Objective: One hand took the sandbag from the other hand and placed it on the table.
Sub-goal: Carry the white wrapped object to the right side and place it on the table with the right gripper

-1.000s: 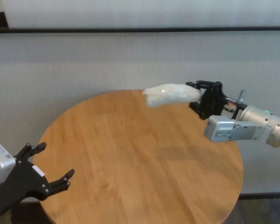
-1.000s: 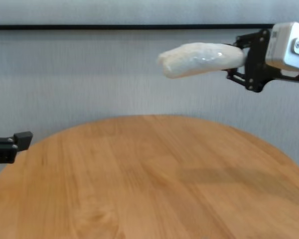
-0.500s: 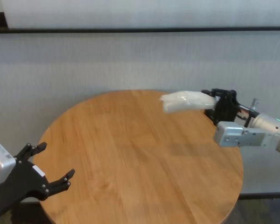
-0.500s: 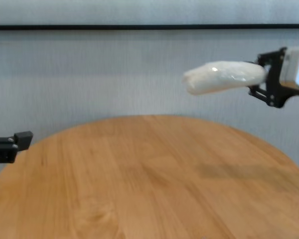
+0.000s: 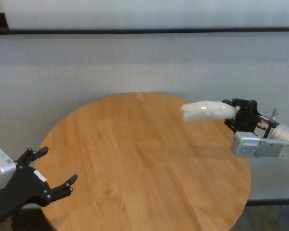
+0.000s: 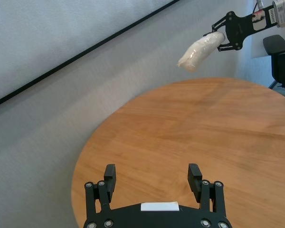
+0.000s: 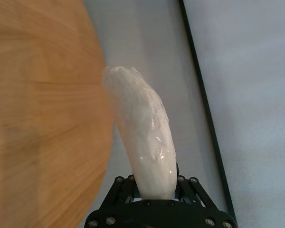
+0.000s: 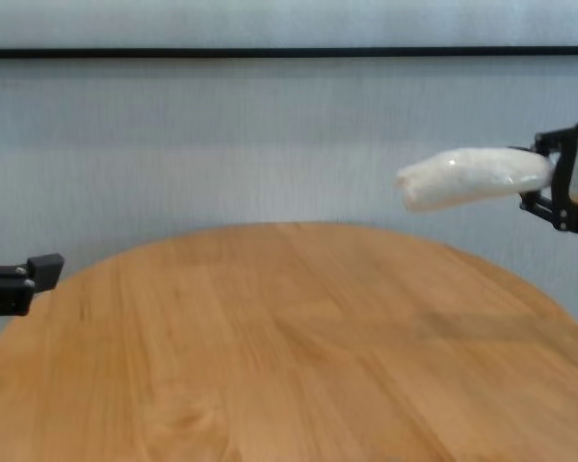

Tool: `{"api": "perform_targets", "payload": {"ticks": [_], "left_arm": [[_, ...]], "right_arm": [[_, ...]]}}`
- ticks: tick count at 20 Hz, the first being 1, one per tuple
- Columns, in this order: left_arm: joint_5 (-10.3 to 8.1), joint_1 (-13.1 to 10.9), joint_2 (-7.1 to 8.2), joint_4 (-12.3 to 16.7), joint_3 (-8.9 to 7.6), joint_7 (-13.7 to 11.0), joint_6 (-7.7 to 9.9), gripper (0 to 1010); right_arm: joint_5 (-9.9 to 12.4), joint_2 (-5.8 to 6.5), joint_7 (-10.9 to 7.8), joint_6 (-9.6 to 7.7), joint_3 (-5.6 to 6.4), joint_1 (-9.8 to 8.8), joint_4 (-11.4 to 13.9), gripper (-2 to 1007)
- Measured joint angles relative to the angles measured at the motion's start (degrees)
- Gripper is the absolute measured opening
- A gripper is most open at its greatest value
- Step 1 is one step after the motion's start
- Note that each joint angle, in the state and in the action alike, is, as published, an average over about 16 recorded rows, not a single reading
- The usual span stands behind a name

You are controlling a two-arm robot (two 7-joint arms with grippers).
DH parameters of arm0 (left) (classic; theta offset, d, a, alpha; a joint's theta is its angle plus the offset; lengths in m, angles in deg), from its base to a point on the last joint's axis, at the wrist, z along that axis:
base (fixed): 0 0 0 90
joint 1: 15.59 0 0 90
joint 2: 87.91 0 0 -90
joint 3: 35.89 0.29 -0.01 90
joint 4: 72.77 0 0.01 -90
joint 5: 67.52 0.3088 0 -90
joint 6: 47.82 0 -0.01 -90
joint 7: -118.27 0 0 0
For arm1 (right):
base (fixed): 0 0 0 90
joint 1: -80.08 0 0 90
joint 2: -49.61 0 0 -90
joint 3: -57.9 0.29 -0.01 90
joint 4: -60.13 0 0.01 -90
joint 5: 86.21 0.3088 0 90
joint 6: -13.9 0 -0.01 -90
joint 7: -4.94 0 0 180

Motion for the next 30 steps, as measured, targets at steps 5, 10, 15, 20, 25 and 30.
{"api": "perform_targets", "payload": {"ticks": [5,10,15,20,25,30], "left_arm": [[-0.01,0.02,0.01,-0.02,0.01,0.00,-0.02,1000],[-0.01,0.03,0.01,-0.03,0.02,0.00,-0.04,1000],[-0.01,0.03,0.01,-0.03,0.02,0.00,-0.05,1000],[-0.01,0.03,0.01,-0.03,0.02,0.00,-0.06,1000],[-0.01,0.03,0.01,-0.04,0.02,0.00,-0.06,1000],[-0.01,0.03,0.01,-0.04,0.02,0.00,-0.06,1000]], "right_arm": [[-0.69,0.15,0.89,0.20,-0.02,-0.41,-1.81,306],[-1.29,0.01,1.78,0.43,-0.17,-0.81,-3.58,306],[-1.99,-0.32,2.72,0.49,-0.42,-0.90,-5.35,306],[-2.74,-0.77,3.61,0.35,-0.72,-0.66,-7.28,306],[-3.65,-1.25,4.50,-0.11,-1.19,-0.33,-9.17,306],[-4.39,-1.85,5.29,-0.52,-1.70,-0.04,-11.05,306]]}}
